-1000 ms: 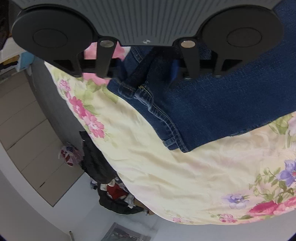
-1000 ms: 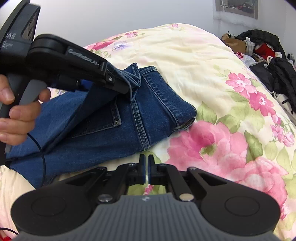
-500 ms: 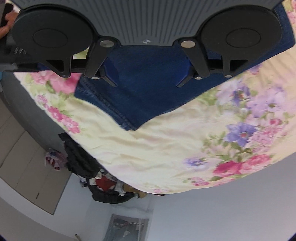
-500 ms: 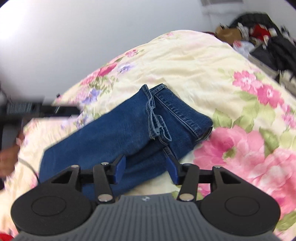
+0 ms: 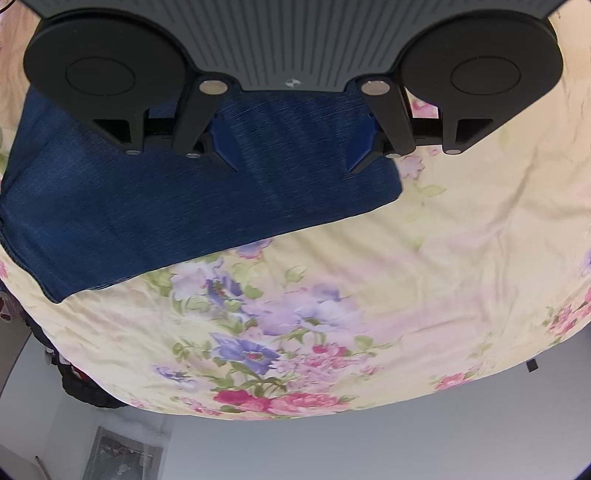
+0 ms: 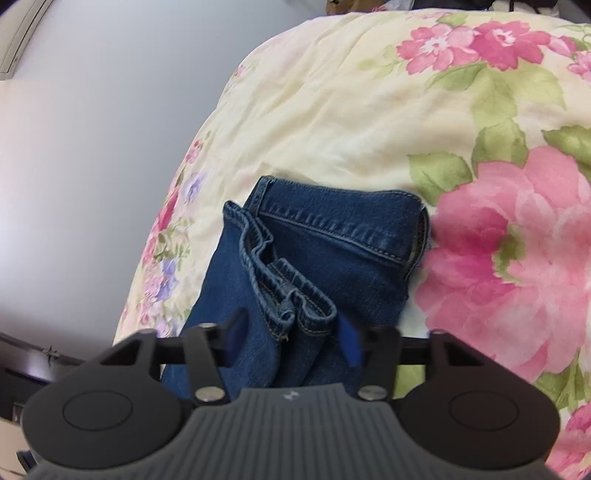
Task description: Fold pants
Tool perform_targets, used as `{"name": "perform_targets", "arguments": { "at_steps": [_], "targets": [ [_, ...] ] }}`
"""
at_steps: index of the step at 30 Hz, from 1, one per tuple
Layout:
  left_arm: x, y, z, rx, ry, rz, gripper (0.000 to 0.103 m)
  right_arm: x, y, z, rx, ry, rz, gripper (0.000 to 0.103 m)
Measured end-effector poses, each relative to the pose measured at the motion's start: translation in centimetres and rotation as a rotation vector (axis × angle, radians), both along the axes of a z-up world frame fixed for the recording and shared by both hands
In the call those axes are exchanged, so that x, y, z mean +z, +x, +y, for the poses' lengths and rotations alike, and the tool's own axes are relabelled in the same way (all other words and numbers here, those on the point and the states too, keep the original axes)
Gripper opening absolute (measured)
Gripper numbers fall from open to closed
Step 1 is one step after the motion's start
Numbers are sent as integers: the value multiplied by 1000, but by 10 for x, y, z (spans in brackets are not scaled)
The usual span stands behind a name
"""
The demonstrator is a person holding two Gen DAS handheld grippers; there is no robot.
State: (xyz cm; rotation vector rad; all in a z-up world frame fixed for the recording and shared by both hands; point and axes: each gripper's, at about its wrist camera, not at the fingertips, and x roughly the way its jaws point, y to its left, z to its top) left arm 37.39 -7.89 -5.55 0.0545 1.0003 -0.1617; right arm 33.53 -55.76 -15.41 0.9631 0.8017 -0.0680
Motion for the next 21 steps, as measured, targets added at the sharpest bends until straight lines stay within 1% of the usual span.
{"name": "perform_targets", "arguments": {
  "at_steps": [1,2,3,4,8,10,11,12,14,15,16,17,18,19,21],
  "targets": [
    [-4,-1,7,8,7,-2,77,2,0,1,-1,-11,3,23],
    [-9,-3,14,15,20,-7,77,5,1,3,4,-22,-2,19],
    [-12,-4,19,22,29,-13,77,13,3,7,18,-52,-7,17],
    [-15,-4,23,31,34,-15,76,22,7,13,39,-103,-12,14],
    [-26,-5,38,96,30,-25,75,71,29,51,142,-384,-29,11],
    [-25,-5,41,108,19,-42,74,98,44,74,206,-482,-44,11],
    [-25,-5,42,111,4,-52,74,113,51,85,238,-521,-69,10],
    [-24,-5,43,112,-10,-60,73,132,54,99,277,-564,-126,10],
    [-23,-6,43,109,-25,-74,73,168,51,121,336,-653,-306,10],
    [-23,-7,43,107,-27,-81,73,181,48,128,348,-714,-365,10],
    [-23,-8,42,100,-31,-84,73,185,47,130,348,-773,-381,10],
    [-24,-9,42,92,-39,-83,73,182,48,126,349,-831,-358,10],
    [-26,-10,43,86,-48,-79,72,172,50,116,347,-852,-305,10],
    [-28,-10,43,80,-55,-69,71,155,52,103,340,-846,-240,10],
    [-35,-10,42,73,-52,-44,69,111,52,78,334,-831,-86,10]
  ]
}}
